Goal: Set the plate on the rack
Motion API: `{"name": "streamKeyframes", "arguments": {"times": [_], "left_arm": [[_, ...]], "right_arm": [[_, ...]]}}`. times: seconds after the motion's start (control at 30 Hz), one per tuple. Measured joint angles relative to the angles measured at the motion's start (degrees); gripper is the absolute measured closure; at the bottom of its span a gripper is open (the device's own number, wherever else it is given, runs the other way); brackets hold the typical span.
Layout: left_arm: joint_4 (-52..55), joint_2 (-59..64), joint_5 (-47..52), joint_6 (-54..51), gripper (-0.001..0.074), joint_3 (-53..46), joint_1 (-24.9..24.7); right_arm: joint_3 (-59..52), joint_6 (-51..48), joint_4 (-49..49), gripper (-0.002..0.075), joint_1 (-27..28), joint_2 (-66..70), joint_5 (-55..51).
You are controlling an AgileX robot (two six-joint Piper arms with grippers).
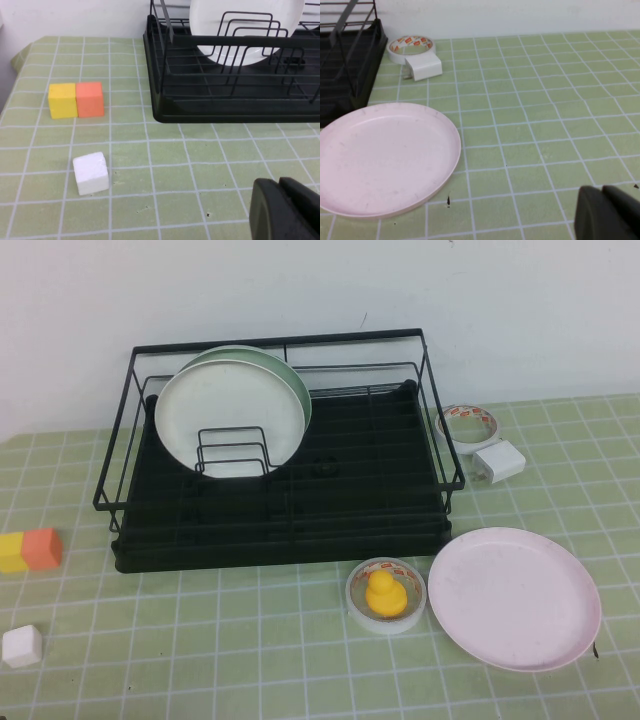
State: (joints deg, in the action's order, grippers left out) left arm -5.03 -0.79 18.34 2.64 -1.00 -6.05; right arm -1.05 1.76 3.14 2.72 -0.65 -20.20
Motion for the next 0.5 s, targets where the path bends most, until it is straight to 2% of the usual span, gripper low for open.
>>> {"name": "streamKeyframes", "arguments": {"times": [0.5], "left_arm": [[-2.50, 0.00, 0.13, -0.49, 0.0738, 0.00, 0.00]], "right_arm": [[0.00, 0.00, 0.00, 0.0726, 0.00, 0.00, 0.00]]}}
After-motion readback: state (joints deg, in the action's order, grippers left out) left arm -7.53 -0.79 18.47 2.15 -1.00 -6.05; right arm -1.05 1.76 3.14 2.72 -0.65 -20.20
